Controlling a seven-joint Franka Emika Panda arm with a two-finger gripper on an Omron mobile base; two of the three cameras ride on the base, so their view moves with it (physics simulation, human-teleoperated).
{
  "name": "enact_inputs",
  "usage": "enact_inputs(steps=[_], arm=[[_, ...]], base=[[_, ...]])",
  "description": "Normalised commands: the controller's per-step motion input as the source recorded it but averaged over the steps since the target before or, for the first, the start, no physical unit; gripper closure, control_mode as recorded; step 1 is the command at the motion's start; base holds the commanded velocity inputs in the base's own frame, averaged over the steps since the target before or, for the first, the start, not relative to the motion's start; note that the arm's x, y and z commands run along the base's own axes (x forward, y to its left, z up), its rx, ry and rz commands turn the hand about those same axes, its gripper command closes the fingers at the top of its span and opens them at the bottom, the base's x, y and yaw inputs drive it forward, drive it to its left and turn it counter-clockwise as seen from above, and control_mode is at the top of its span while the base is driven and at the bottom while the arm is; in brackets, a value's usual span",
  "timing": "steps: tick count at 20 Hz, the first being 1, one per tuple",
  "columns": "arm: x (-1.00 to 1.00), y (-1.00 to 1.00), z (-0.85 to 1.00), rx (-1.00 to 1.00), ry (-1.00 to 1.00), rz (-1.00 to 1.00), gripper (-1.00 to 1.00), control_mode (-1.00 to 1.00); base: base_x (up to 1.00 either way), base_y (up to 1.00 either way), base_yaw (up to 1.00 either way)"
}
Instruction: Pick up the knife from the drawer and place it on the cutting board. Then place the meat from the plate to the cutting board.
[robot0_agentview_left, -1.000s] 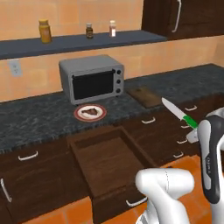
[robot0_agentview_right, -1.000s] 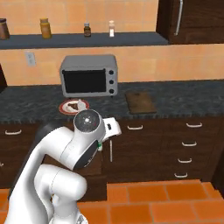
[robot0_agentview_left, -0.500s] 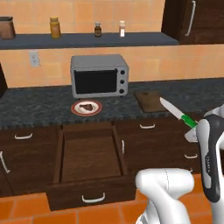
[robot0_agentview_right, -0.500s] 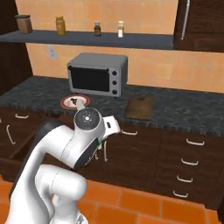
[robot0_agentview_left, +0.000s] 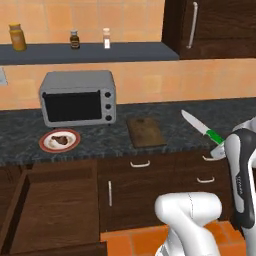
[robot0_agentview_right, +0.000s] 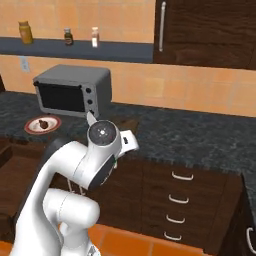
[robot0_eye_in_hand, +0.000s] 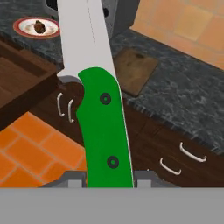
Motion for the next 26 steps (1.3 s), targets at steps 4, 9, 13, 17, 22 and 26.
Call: enact_inputs(steps=[4,9,13,17,22,26], arm=[[0.00,0.00,0.00,0.00,0.00,0.00,1.00,1.00],[0.00,0.00,0.00,0.00,0.00,0.00,1.00,1.00],[0.00,0.00,0.00,0.00,0.00,0.00,1.00,1.00],[0.00,0.00,0.00,0.00,0.00,0.00,1.00,1.00],[0.00,0.00,0.00,0.00,0.00,0.00,1.00,1.00],[0.00,0.00,0.00,0.00,0.00,0.00,1.00,1.00]], base=[[1.00,-0.13,0.16],[0.81,0.07,0.41],[0.69,0.18,0.27],[0.22,0.69,0.02],[0.18,0.89,-0.01],[0.05,0.53,-0.17]])
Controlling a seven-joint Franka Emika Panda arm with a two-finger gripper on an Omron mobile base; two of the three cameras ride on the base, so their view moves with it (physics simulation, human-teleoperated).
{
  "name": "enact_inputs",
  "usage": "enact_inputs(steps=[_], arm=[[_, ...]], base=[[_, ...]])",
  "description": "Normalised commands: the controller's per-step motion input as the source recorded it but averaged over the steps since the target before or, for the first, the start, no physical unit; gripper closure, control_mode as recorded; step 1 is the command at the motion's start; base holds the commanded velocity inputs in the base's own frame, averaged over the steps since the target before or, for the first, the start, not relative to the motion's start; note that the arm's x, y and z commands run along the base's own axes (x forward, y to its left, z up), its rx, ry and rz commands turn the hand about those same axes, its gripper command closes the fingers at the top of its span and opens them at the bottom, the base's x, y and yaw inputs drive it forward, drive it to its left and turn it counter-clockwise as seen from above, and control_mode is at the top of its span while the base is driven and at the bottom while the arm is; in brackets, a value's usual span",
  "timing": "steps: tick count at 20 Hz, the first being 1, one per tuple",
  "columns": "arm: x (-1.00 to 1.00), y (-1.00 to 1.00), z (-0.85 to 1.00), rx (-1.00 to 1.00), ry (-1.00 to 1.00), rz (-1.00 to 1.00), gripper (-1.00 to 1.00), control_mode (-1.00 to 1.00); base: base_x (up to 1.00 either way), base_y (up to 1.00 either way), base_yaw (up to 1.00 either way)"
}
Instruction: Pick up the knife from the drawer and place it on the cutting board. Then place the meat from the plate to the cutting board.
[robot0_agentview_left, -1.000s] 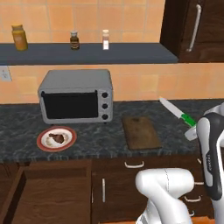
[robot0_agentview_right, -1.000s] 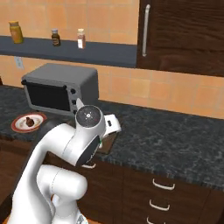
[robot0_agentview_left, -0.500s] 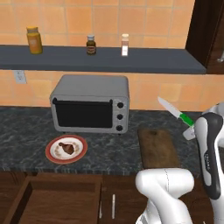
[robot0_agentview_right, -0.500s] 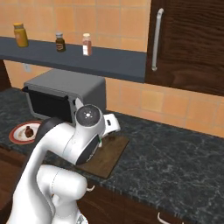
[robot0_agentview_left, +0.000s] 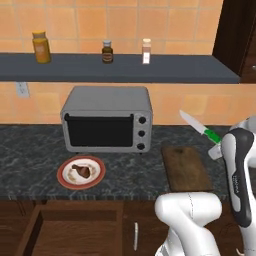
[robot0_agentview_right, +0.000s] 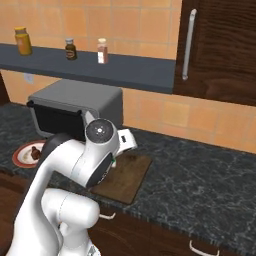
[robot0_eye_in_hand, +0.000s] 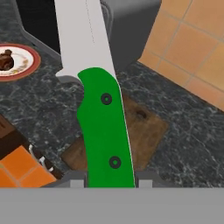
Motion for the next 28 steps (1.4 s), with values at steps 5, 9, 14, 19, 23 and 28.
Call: enact_inputs(steps=[5,9,14,19,23,28], arm=[[0.00,0.00,0.00,0.00,0.00,0.00,1.00,1.00],[0.05,0.00,-0.03,0.00,-0.01,0.06,1.00,-1.00],[0.12,0.00,-0.22,0.00,0.07,0.08,1.00,-1.00],[0.30,0.20,-0.46,0.00,0.29,-0.36,1.00,-1.00],[0.20,0.00,-0.63,0.00,0.17,-0.42,1.00,-1.00],[0.29,0.00,-0.82,0.00,0.10,-0.34,1.00,-1.00]], base=[[0.36,0.12,-0.16],[0.21,0.00,0.17],[0.00,0.00,0.00],[0.00,0.00,0.00],[0.00,0.00,0.00],[0.00,0.00,0.00]])
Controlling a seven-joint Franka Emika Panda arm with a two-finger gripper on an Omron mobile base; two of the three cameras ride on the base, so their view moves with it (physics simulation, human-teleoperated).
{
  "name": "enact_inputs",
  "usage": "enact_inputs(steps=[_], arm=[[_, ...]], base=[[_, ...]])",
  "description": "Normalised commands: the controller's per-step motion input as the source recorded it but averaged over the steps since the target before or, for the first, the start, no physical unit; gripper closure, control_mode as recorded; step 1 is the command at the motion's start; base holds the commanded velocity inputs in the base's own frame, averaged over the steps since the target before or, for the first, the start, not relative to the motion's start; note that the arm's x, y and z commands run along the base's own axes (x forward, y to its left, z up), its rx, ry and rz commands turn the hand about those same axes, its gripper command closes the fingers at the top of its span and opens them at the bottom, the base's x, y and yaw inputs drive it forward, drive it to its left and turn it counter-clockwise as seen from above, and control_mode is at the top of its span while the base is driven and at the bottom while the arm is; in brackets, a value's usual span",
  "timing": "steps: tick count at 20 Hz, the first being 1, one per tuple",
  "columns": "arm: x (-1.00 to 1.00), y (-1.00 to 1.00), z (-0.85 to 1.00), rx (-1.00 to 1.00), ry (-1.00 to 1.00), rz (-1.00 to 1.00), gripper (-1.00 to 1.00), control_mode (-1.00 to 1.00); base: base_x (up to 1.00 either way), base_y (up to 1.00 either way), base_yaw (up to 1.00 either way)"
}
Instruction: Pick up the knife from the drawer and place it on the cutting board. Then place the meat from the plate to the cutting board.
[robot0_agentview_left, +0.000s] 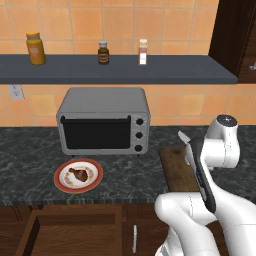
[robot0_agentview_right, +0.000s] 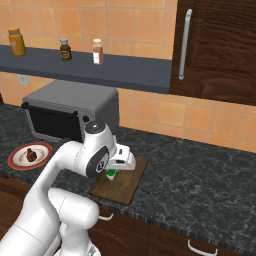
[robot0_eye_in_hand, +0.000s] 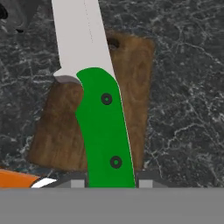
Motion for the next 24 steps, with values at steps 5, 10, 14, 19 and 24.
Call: enact_inputs(steps=[5,10,14,19,24], arm=[[0.00,-0.07,-0.61,0.04,0.04,-0.18,1.00,-1.00],[0.09,-0.23,-0.47,0.04,0.05,0.00,1.00,-1.00],[0.30,-0.14,-0.49,0.09,0.06,0.00,1.00,-1.00],[0.27,-0.07,-0.49,0.03,0.10,0.00,1.00,-1.00],[0.17,0.00,-0.45,0.03,0.03,0.00,1.00,-1.00]], base=[[0.00,0.00,0.00],[0.00,0.00,0.00],[0.00,0.00,0.00],[0.00,0.00,0.00],[0.00,0.00,0.00]])
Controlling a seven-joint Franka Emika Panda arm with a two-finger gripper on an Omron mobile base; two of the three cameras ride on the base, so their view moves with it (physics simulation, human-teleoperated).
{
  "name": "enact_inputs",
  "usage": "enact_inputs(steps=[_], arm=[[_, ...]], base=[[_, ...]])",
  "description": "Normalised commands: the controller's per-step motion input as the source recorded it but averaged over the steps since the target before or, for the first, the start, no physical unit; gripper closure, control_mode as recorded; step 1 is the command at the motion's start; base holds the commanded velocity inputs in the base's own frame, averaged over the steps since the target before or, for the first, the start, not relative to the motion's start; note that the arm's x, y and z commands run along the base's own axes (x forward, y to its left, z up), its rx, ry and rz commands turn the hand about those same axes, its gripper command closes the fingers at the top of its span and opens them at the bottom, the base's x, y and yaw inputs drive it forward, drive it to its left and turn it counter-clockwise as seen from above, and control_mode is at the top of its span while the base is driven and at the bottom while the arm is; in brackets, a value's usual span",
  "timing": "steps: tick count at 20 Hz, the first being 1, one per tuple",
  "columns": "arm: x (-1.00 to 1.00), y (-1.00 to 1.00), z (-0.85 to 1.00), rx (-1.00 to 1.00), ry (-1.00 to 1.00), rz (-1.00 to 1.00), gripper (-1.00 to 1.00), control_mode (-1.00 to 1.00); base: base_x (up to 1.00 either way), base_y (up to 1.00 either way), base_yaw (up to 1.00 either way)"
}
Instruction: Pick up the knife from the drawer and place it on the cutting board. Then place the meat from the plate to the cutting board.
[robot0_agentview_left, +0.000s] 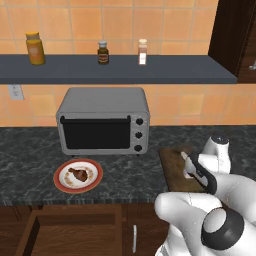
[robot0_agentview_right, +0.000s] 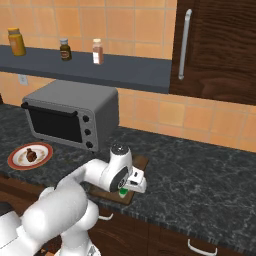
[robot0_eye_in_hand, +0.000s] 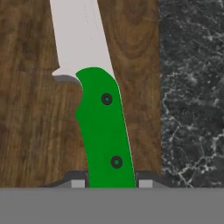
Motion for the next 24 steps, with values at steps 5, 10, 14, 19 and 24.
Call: enact_inputs(steps=[5,10,14,19,24], arm=[[0.20,0.00,-0.53,0.03,0.02,0.00,1.00,-1.00],[0.20,0.05,-0.33,0.01,0.00,0.00,-1.00,-1.00],[0.01,0.11,0.01,0.00,0.00,0.00,-1.00,-1.00],[0.00,0.15,0.06,0.00,0.00,0.00,-1.00,-1.00],[-0.23,0.26,0.40,0.00,-0.01,-0.04,-1.00,-1.00]], base=[[0.00,0.00,0.00],[0.00,0.00,0.00],[0.00,0.00,0.00],[0.00,0.00,0.00],[0.00,0.00,0.00]])
